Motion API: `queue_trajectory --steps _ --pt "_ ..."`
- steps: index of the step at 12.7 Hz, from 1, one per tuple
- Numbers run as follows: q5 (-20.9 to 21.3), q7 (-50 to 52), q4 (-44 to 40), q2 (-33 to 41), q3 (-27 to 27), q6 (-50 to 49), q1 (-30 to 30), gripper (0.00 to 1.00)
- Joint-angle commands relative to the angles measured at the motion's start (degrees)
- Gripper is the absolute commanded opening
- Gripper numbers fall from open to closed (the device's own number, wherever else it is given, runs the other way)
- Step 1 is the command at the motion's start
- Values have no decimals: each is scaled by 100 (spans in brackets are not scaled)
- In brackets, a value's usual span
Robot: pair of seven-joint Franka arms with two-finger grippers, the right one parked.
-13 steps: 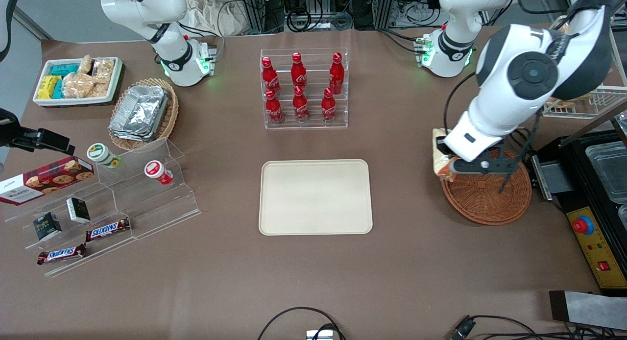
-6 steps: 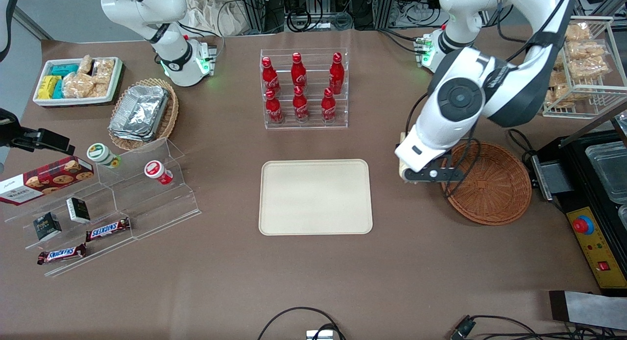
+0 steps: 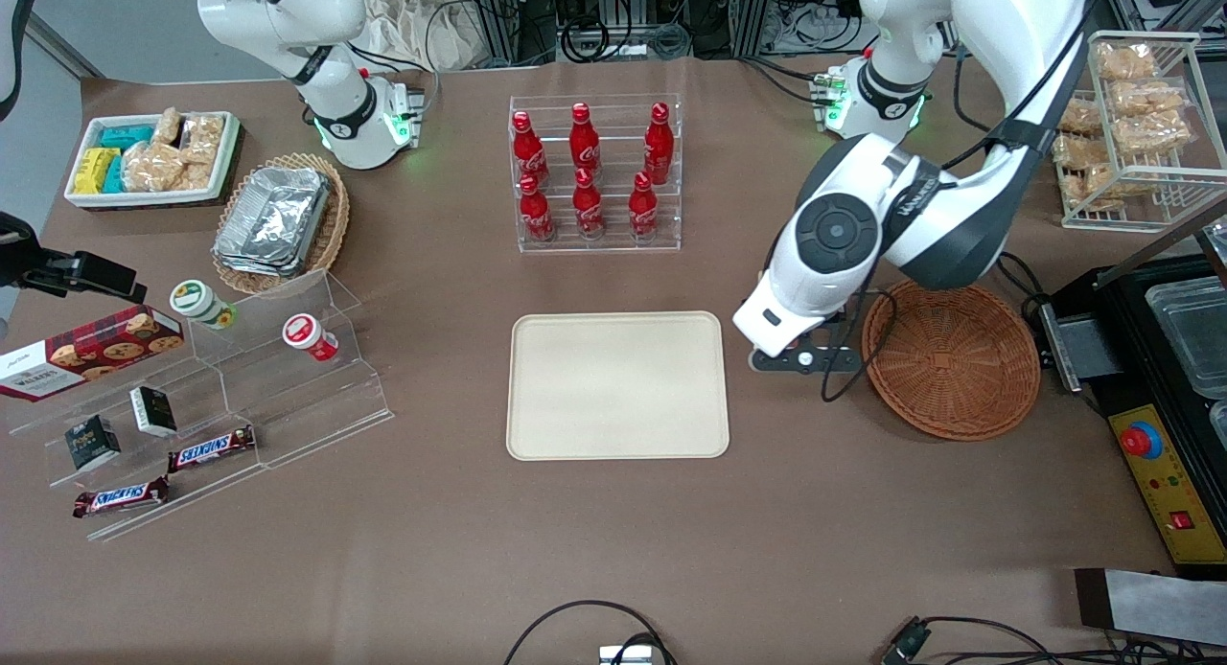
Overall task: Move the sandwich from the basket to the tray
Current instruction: 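Carry the held sandwich over the cream tray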
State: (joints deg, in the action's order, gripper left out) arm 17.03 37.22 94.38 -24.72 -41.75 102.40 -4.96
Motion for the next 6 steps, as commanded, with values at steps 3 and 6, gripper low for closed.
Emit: queue_trajectory --steps 3,6 --pt "652 909 -736 -893 -43 -80 645 16" --pt "749 945 -885 -1148 -43 -80 768 16"
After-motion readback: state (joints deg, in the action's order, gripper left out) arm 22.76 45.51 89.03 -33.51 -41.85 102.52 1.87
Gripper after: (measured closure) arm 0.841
